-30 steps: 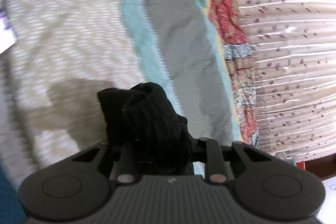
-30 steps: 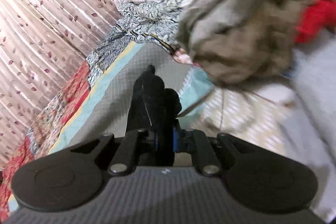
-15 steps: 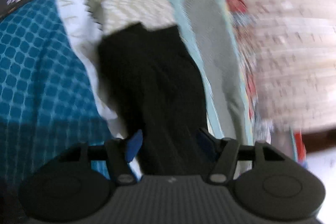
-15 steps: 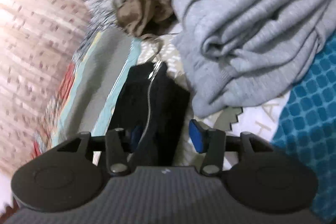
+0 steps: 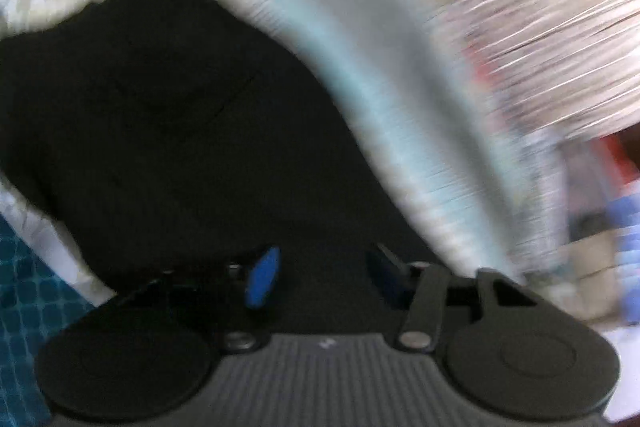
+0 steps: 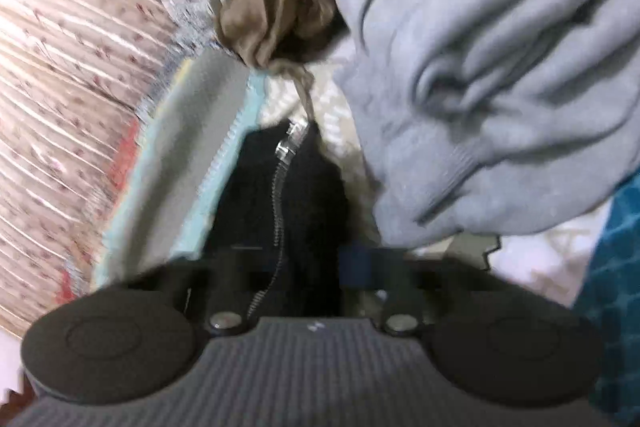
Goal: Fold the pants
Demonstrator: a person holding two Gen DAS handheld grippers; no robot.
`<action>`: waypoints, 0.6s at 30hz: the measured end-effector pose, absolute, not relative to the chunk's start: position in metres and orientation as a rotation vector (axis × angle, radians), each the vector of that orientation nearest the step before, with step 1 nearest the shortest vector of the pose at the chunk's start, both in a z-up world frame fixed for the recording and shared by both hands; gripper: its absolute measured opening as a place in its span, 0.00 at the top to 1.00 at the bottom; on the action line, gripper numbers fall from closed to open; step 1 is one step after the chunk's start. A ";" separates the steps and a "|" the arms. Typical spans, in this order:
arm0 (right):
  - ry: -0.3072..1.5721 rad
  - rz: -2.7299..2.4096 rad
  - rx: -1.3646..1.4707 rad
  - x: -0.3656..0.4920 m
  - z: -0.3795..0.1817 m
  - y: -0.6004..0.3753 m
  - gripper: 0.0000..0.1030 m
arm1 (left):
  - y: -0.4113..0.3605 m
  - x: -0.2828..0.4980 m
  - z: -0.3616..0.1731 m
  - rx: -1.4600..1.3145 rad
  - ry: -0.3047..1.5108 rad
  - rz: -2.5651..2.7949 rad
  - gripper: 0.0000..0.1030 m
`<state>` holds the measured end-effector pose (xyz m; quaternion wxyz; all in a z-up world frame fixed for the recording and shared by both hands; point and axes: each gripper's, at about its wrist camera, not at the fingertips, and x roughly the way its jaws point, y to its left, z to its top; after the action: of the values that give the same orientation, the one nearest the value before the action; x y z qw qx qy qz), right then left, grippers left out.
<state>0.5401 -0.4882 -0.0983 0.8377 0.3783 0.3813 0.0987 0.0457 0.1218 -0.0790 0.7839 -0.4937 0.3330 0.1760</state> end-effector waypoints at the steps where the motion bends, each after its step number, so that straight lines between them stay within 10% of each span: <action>1: 0.776 0.233 0.801 0.535 -0.090 -0.485 0.83 | 0.123 0.051 -0.088 -1.070 0.772 0.406 0.73; 8: 0.619 0.663 0.426 0.479 -0.010 -0.377 0.85 | 0.106 0.062 -0.045 -1.053 0.628 0.200 0.64; 14: 0.766 0.964 -0.132 0.408 -0.056 -0.233 0.84 | 0.077 0.113 -0.037 -1.023 0.651 0.042 0.55; 18: 0.632 0.962 -0.378 0.370 -0.079 -0.214 0.60 | 0.045 0.148 -0.051 -1.003 0.728 -0.015 0.55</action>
<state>0.3699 -0.2135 -0.0787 0.8219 -0.1778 0.2972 0.4523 0.1481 0.0454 -0.0514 0.8140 -0.4700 0.3413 -0.0068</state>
